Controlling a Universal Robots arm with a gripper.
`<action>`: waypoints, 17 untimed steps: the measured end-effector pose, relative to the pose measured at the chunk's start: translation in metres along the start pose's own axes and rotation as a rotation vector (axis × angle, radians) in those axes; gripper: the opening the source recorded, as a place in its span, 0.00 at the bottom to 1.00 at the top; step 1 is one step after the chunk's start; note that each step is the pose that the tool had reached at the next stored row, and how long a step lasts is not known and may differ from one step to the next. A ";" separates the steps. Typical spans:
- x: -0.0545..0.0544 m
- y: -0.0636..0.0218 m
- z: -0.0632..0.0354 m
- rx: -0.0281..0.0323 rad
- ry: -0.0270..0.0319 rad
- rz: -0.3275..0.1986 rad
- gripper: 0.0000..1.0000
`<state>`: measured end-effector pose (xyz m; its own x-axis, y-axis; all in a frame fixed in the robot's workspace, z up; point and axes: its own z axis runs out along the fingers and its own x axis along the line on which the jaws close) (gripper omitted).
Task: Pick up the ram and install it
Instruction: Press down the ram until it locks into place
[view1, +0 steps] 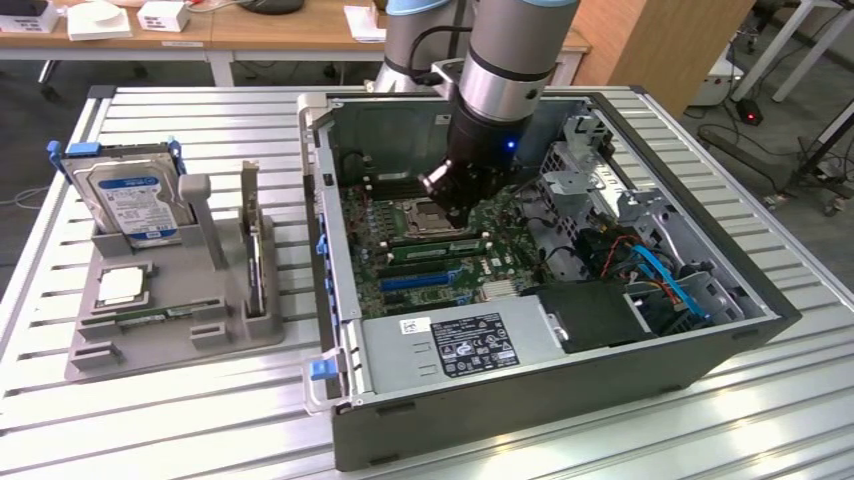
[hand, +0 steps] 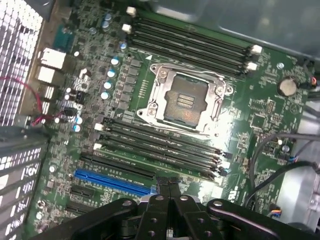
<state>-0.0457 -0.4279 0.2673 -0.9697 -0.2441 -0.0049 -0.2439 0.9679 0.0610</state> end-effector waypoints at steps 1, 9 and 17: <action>0.000 0.0000 0.0000 -0.0002 0.0003 0.012 0.09; 0.000 0.0000 0.0000 -0.0017 0.0052 0.109 0.09; 0.000 0.0000 0.0000 -0.0029 0.0103 0.173 0.09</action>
<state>-0.0456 -0.4280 0.2673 -0.9971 -0.0744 0.0162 -0.0732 0.9953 0.0629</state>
